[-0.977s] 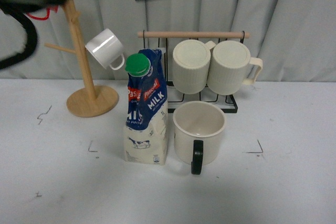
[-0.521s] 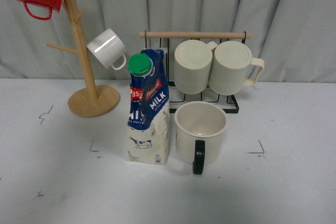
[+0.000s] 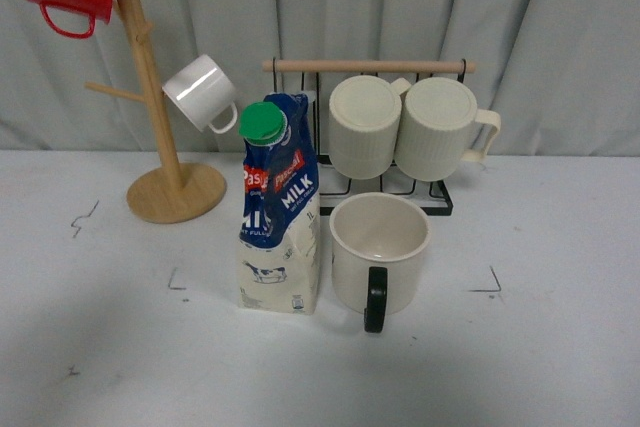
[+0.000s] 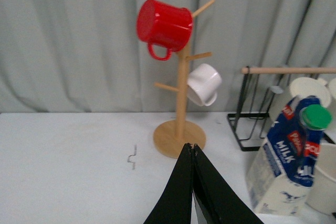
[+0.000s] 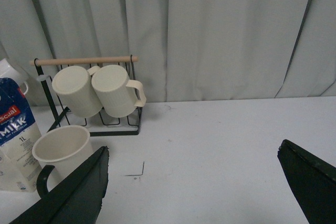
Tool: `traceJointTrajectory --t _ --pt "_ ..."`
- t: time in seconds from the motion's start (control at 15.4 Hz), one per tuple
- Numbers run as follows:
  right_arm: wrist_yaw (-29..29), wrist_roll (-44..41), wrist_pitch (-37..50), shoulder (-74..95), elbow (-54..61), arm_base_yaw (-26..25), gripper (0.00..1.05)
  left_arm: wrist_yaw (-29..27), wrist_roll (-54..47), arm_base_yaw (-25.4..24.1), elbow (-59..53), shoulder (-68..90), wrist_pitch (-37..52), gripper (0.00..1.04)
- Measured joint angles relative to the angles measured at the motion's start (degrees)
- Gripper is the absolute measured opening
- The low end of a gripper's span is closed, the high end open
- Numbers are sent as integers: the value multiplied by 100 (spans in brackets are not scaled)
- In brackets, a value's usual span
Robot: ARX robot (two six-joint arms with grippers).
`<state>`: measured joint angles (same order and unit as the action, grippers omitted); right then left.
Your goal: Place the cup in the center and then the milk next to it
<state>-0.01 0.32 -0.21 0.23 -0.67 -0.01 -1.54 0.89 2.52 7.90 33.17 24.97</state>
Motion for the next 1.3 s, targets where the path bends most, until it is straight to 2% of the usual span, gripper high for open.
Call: traceJointTrajectory --t 0.07,0.13,0.65,1.17,1.24,1.3 --pt "0 0 2 0 0 0 98 81 0 -260 -92 -153 -66 2" --pt "-2 -2 0 0 0 0 98 94 0 -286 -184 -321 -127 2" --pt "0 0 2 0 0 0 98 157 -4 -236 -728 -1558 -767 2" --pt "0 0 2 0 0 0 98 153 -4 -238 -728 -2295 -1469 2" --pt "0 0 0 0 0 0 98 153 -4 -236 -728 -2402 -1620 2" --pt "0 0 0 0 0 0 98 155 -4 -238 -723 -2822 -2302 2"
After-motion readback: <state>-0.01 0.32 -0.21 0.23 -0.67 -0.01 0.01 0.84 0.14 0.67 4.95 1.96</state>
